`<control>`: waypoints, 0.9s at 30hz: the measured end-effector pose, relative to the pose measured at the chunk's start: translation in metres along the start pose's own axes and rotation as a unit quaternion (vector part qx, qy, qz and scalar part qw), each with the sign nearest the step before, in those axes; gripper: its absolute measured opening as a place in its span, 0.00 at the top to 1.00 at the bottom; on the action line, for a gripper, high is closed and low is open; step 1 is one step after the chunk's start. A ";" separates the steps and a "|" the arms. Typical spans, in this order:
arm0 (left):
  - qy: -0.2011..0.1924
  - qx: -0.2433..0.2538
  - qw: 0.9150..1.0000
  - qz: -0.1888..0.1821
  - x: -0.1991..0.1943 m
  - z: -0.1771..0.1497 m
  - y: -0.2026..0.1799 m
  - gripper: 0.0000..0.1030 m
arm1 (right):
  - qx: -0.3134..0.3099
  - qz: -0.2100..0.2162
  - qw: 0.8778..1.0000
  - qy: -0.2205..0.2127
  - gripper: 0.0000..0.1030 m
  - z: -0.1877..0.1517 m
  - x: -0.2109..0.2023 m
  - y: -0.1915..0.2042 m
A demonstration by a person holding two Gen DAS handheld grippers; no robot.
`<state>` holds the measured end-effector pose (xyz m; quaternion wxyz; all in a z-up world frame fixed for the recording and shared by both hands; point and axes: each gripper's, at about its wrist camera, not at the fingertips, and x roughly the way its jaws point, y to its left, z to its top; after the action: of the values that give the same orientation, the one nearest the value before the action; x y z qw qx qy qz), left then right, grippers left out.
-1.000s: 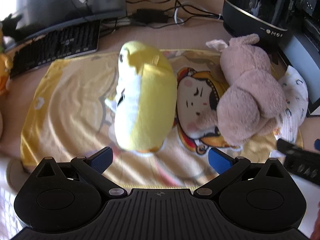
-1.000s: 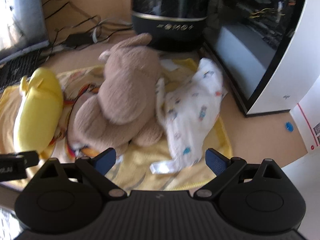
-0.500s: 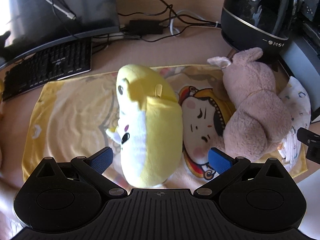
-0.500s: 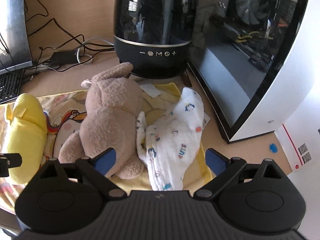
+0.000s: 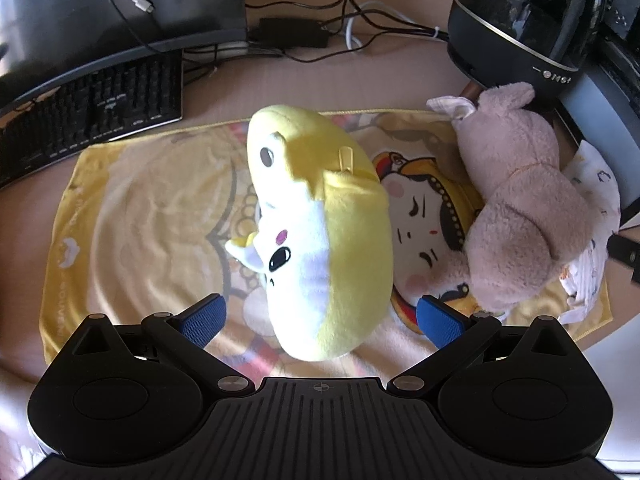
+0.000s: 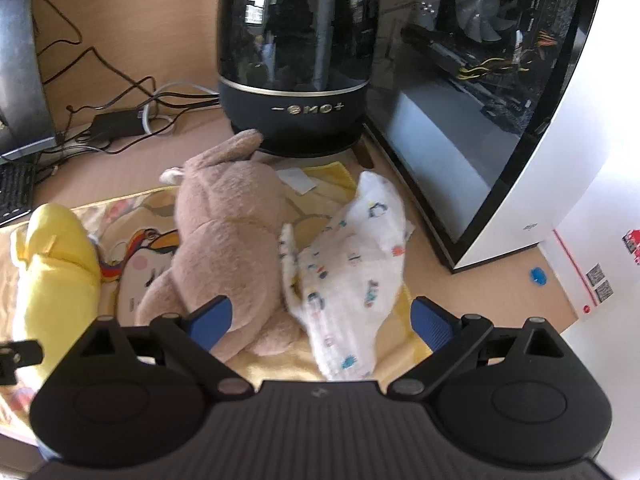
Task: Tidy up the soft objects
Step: 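Reach the right gripper to the white printed garment and close on it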
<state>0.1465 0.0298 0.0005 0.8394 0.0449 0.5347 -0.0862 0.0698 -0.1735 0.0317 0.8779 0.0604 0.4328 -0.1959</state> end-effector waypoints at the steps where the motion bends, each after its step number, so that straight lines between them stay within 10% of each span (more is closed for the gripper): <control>1: 0.002 -0.003 1.000 0.001 0.001 0.000 -0.001 0.00 | 0.003 -0.003 1.000 0.000 0.06 0.002 0.003 -0.004; 11: 0.030 -0.025 0.999 0.018 0.005 0.002 -0.008 0.00 | 0.020 -0.026 0.999 0.021 0.06 0.021 0.050 -0.049; 27: 0.071 -0.127 0.986 0.077 0.022 0.014 -0.023 0.00 | 0.015 0.067 0.993 0.099 0.06 0.039 0.161 -0.068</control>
<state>0.1636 0.0022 -0.0126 0.8025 -0.0149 0.5943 0.0509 0.1599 -0.2932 -0.0663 0.8409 0.1215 0.5095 -0.1360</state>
